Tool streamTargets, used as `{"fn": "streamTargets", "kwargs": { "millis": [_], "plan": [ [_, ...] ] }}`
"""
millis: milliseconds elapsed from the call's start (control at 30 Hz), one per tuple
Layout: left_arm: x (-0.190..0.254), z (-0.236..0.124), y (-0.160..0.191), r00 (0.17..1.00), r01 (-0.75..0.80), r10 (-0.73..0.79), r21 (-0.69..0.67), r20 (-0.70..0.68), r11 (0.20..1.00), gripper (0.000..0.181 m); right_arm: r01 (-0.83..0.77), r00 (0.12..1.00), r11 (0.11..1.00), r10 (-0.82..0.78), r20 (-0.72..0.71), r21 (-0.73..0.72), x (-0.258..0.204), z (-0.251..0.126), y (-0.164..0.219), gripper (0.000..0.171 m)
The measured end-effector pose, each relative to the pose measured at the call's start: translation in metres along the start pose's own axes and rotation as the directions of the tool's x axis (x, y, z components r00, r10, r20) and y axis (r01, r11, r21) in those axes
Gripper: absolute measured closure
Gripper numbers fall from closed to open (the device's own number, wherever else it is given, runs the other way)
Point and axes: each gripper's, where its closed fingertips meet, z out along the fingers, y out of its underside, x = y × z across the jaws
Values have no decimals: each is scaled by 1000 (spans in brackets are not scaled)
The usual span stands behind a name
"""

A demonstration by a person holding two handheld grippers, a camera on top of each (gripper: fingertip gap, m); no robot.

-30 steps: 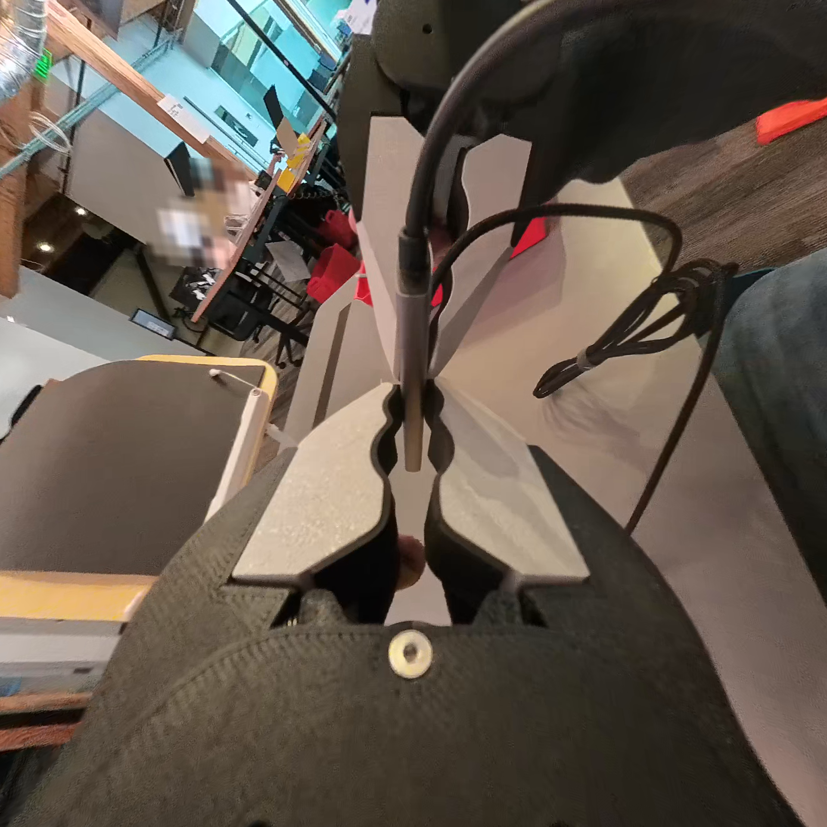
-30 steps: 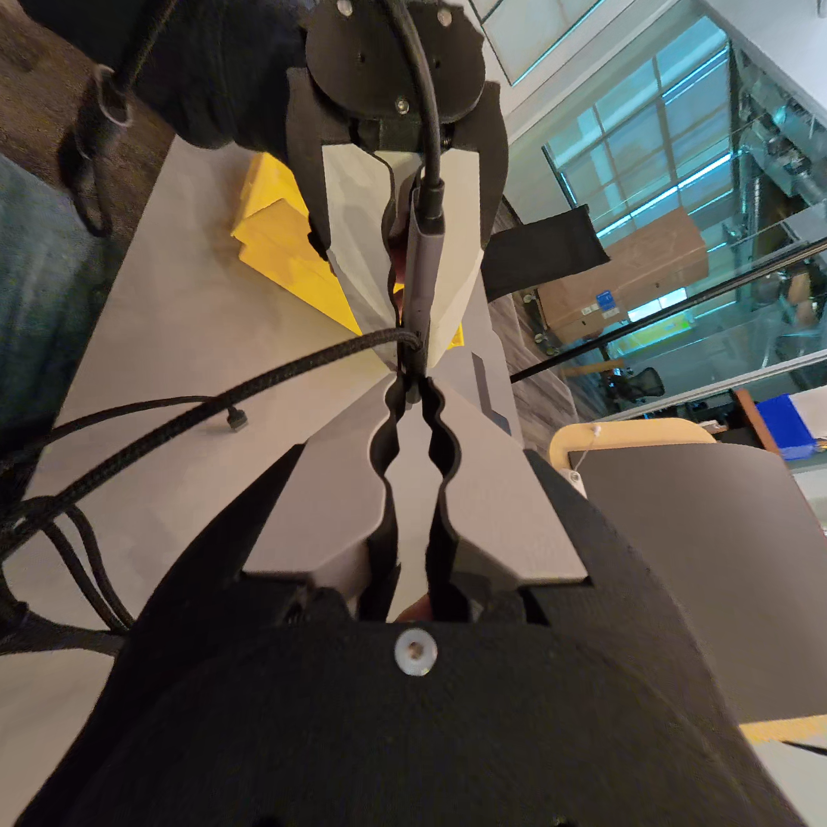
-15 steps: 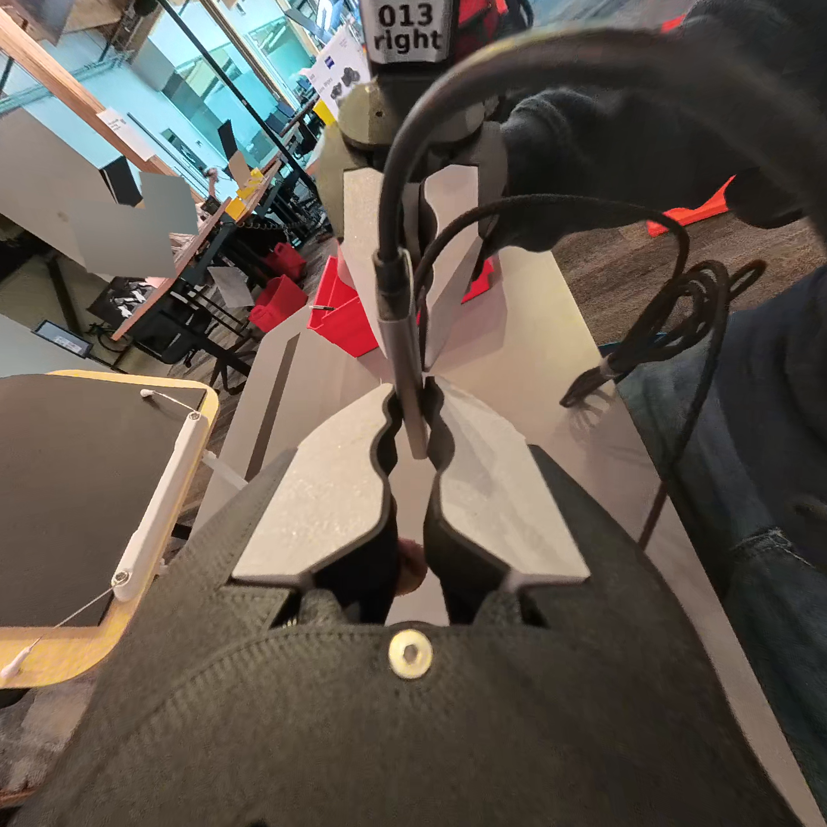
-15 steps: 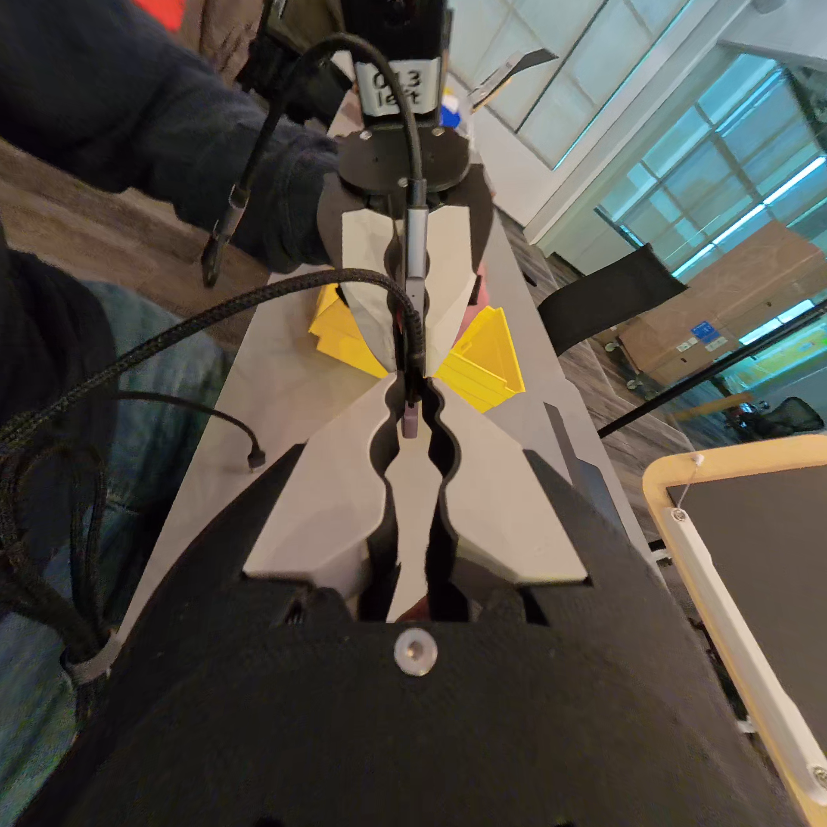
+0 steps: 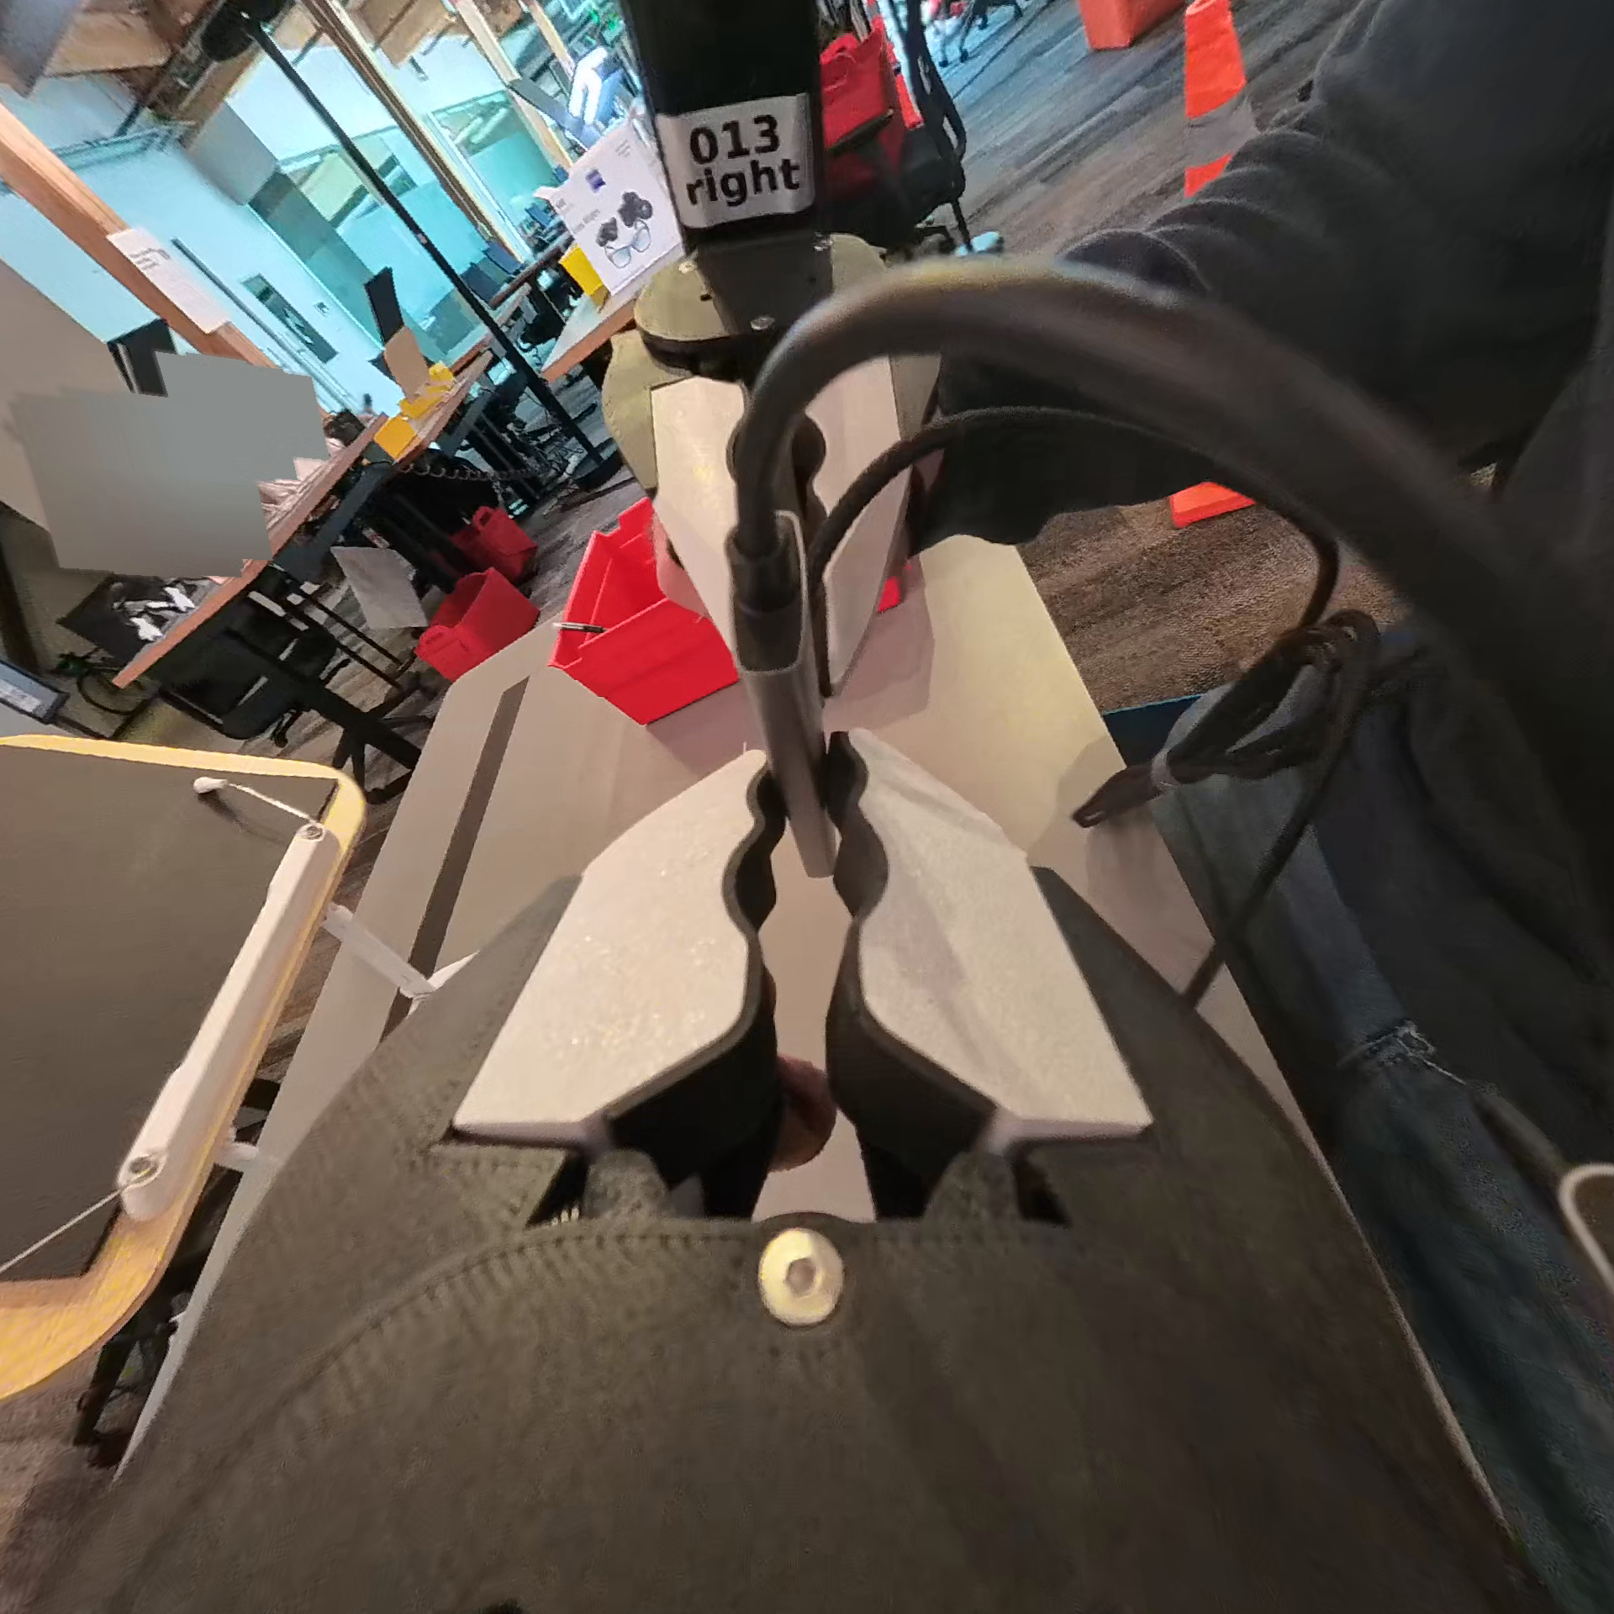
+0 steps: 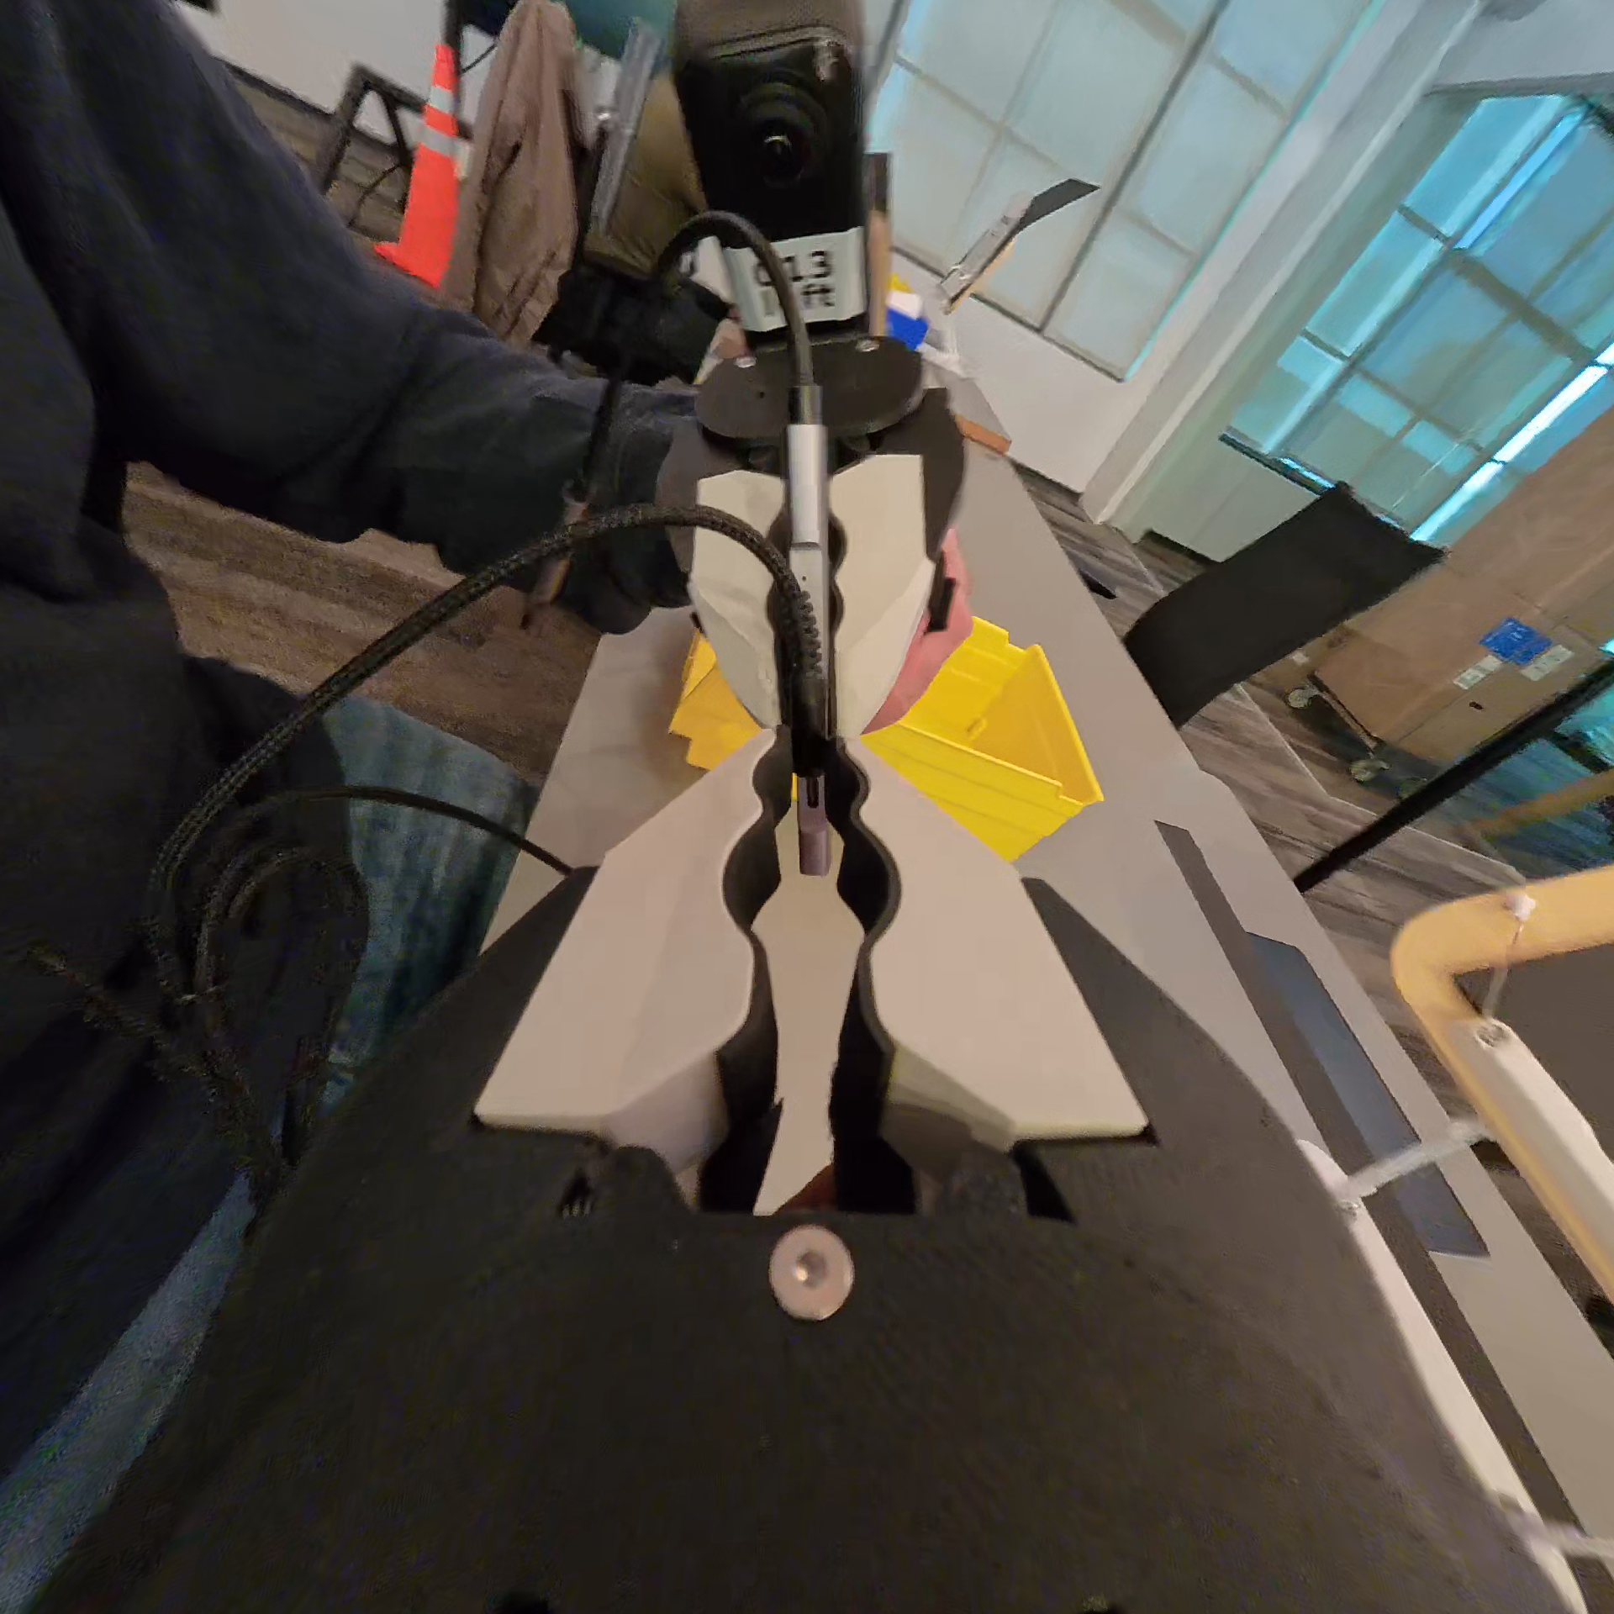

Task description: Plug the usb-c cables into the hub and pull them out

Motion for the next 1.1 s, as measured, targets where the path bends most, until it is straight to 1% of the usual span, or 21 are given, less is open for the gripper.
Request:
{"fn": "streamTargets", "kwargs": {
  "millis": [33, 67, 100, 133, 167, 200, 233, 300, 333, 400, 467, 500, 633, 700, 867, 900, 933, 967, 1000, 1033, 1100],
  "plan": [
    [-5, 0, 0, 1000, 7, -7, -1, 26, 1000, 171, -6, 999, 1000, 6, -36, 1, 6, -1, 1, 167],
    [-10, -2, 3, 999, 13, -12, -26, 49, 1000, 172, 3, 996, 1000, -5, -90, -17, 14, -4, 3, 171],
    [-14, -7, 11, 998, 10, -5, -67, 68, 998, 172, 3, 991, 1000, -5, -135, -14, 22, -13, 1, 171],
    [-21, -16, 11, 995, 30, -25, -52, 100, 998, 172, -8, 987, 1000, 11, -160, 19, 28, -26, -3, 171],
    [-26, -23, 6, 989, 68, -66, -10, 129, 998, 172, -3, 983, 1000, 7, -181, 26, 32, -35, -5, 171],
    [-28, -24, 2, 989, 78, -77, -2, 125, 997, 172, 10, 982, 1000, -8, -189, 12, 32, -35, -6, 171],
    [-28, -21, 2, 990, 57, -54, -22, 127, 998, 172, 17, 985, 1000, -18, -173, -4, 27, -28, -6, 171],
    [-25, -14, -1, 992, 61, -59, -9, 107, 998, 172, 38, 989, 997, -47, -141, -70, 18, -10, 1, 152],
    [-23, -11, -1, 993, 62, -61, -9, 97, 998, 172, 48, 989, 995, -59, -137, -87, 16, -3, 3, 149],
    [-19, -8, -1, 996, 42, -39, -26, 86, 999, 172, 59, 985, 996, -70, -156, -74, 18, 2, -1, 152],
    [-17, -8, -4, 996, 41, -39, -15, 75, 999, 172, 71, 986, 992, -85, -141, -102, 18, 7, 1, 165],
    [-16, -8, -5, 996, 40, -39, -12, 75, 999, 172, 78, 987, 991, -91, -130, -107, 16, 9, 2, 166],
    [-13, -7, -8, 998, 33, -32, -11, 57, 999, 172, 58, 992, 996, -66, -110, -69, 13, 11, -2, 166],
    [-12, -7, -8, 998, 14, -13, -25, 56, 1000, 172, 70, 990, 995, -78, -117, -73, 12, 12, -2, 166],
    [-10, -8, -10, 999, 19, -18, -19, 39, 1000, 172, 60, 992, 996, -66, -109, -61, 10, 12, -5, 166],
    [-10, -9, -10, 999, 19, -18, -21, 41, 1000, 172, 65, 990, 996, -72, -119, -62, 10, 13, -5, 165],
    [-9, -9, -9, 999, 20, -19, -26, 34, 999, 172, 78, 988, 994, -87, -129, -72, 10, 13, -5, 155],
    [-9, -9, -8, 999, 21, -20, -28, 33, 999, 172, 86, 987, 994, -94, -128, -72, 9, 13, -7, 154],
    [-9, -9, -8, 999, 20, -20, -28, 33, 999, 172, 90, 988, 994, -96, -122, -53, 7, 13, -13, 158],
    [-8, -7, -8, 999, 23, -23, -26, 26, 999, 172, 102, 987, 993, -108, -120, -51, 5, 13, -15, 166],
    [-6, -5, -5, 1000, 20, -19, -32, 19, 999, 172, 122, 984, 989, -131, -117, -86, 4, 13, -12, 166]
  ]
}}
